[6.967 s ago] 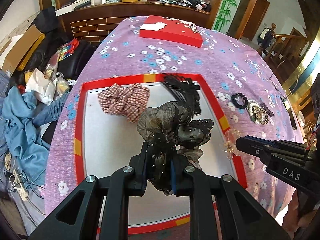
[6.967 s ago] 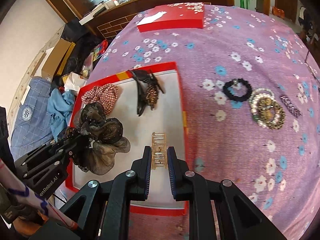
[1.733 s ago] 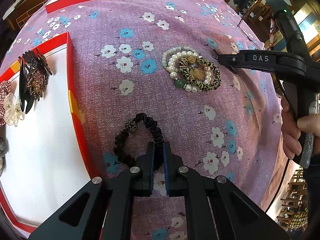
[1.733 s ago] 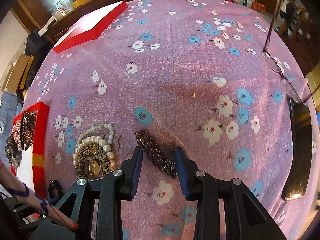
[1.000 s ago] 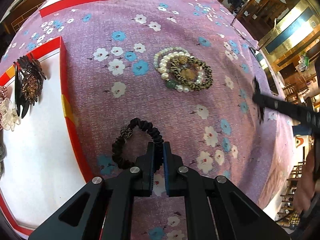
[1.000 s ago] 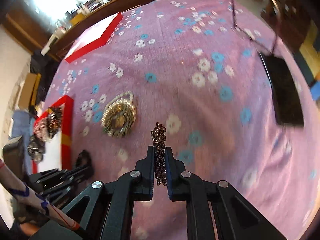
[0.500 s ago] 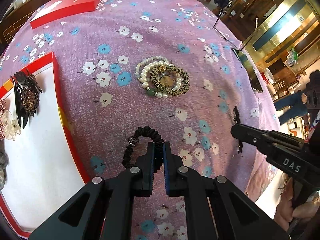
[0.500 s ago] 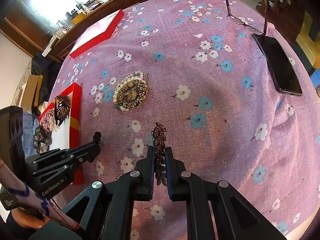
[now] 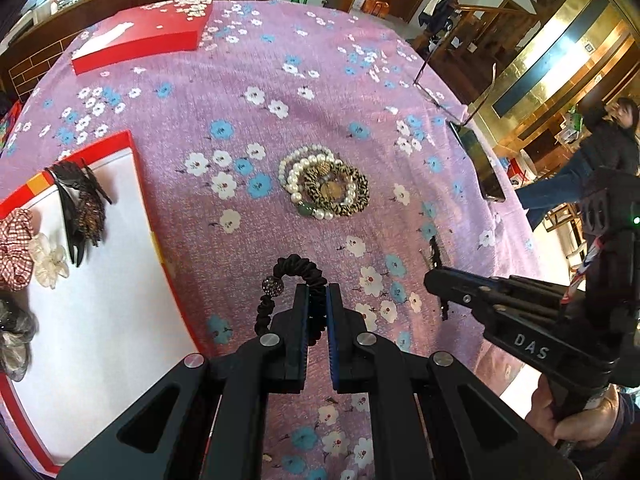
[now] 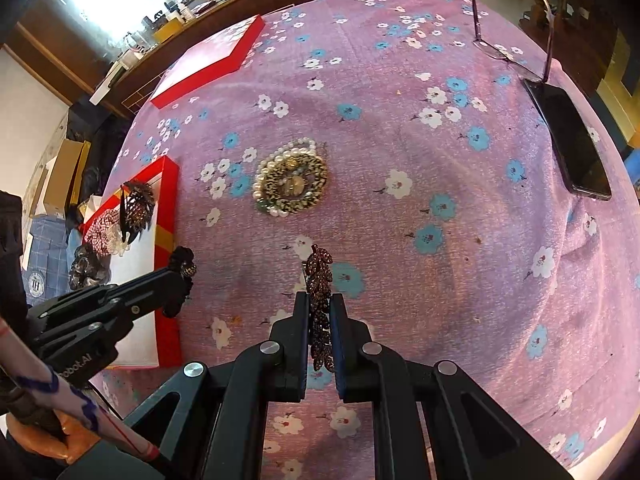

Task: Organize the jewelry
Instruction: 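Carry the bracelet and clip into the white tray and open both tools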

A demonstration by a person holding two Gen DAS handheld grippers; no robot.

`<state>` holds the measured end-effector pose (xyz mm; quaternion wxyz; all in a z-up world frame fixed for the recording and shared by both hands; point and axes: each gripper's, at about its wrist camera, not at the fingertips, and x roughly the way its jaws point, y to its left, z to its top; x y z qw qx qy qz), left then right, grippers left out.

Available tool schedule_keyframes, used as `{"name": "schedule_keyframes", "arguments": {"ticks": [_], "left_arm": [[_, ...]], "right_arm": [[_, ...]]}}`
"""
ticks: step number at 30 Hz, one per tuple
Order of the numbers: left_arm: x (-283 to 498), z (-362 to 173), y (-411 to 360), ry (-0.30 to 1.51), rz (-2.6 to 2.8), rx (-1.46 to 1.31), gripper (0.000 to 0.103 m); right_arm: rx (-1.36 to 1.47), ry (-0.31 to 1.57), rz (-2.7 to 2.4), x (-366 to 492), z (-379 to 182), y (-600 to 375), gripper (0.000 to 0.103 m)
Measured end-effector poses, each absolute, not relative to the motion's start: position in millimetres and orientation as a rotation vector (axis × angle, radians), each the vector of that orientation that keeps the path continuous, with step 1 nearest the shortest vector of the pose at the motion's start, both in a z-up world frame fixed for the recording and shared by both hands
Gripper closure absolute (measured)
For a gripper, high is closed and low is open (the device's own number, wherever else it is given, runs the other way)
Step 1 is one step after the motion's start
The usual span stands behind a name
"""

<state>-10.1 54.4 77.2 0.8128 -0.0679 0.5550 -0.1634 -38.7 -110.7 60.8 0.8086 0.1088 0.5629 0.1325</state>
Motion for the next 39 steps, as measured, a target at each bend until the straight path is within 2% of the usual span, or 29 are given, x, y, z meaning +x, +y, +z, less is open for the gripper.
{"name": "schedule_keyframes", "arguments": {"ticks": [12, 25, 39], "left_arm": [[-20, 88, 88, 1.152, -0.311, -0.184, 0.096], [-37, 94, 161, 1.127, -0.204, -0.266, 0.096], [-46, 79, 238, 1.15, -0.091, -0.304, 0.095]], "right_arm": [[0.195, 1.203, 0.335, -40, 69, -74, 0.093], [0.132, 1.189, 0.467, -38, 88, 0, 0.092], [0.073, 1.247, 0.578, -23, 68, 93, 0.092]]}}
